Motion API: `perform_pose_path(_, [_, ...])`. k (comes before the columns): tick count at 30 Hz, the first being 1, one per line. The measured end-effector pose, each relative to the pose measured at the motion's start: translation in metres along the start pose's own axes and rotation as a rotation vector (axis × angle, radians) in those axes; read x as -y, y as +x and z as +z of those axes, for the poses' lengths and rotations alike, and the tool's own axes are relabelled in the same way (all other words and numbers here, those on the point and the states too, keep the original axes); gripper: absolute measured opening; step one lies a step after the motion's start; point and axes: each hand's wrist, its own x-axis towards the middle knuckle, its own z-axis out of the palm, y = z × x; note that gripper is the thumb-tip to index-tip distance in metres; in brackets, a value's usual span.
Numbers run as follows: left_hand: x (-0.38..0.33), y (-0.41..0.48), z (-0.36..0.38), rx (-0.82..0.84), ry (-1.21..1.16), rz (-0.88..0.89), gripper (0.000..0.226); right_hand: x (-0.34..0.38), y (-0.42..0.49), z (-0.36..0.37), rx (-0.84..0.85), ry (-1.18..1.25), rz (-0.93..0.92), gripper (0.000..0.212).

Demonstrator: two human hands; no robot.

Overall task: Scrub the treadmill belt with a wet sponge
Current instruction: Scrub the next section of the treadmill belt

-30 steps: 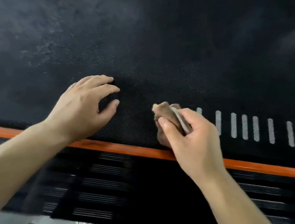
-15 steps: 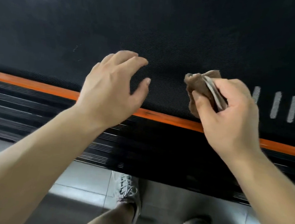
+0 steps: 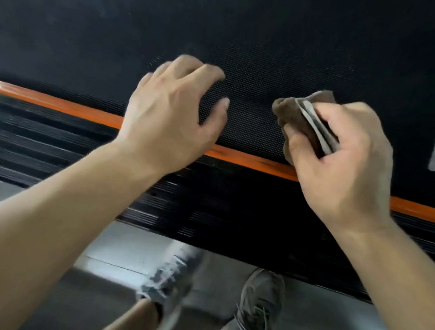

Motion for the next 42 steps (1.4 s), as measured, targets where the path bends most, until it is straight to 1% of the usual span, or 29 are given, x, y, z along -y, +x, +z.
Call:
perform_pose_path(5, [0.05,-0.006,-0.02,-0.025,0.043,0.021,0.044,0.037,0.008,0.032,0.003,-0.002,0.014,0.028])
perform_pose_path(9, [0.109,-0.008,-0.038,-0.022,0.037,0.02,0.042,0.078,0.021,0.076,0.023,-0.037,0.045,0.024])
perform_pose_path(14, [0.197,-0.007,-0.074,-0.049,0.039,0.031,0.04,0.146,0.035,0.134,-0.059,-0.062,0.067,0.023])
perform_pose_path(17, [0.25,-0.003,-0.102,-0.032,0.017,0.022,0.04,0.191,0.041,0.174,-0.036,-0.073,0.117,0.025])
perform_pose_path(21, [0.31,-0.002,-0.14,0.021,0.015,-0.002,0.042,0.249,0.043,0.215,-0.04,-0.052,0.134,0.029])
perform_pose_path(25, [0.36,-0.004,-0.175,0.06,0.05,-0.039,0.044,0.297,0.044,0.251,-0.012,-0.04,0.152,0.026])
perform_pose_path(33, [0.432,-0.016,-0.218,0.052,0.097,-0.135,0.044,0.368,0.057,0.304,0.113,0.002,0.062,0.026])
perform_pose_path(37, [0.475,-0.019,-0.237,0.019,0.099,-0.139,0.042,0.398,0.068,0.325,0.131,-0.039,0.036,0.026])
perform_pose_path(42, [0.544,-0.015,-0.275,-0.014,0.035,-0.143,0.036,0.452,0.082,0.366,0.155,-0.076,0.028,0.025])
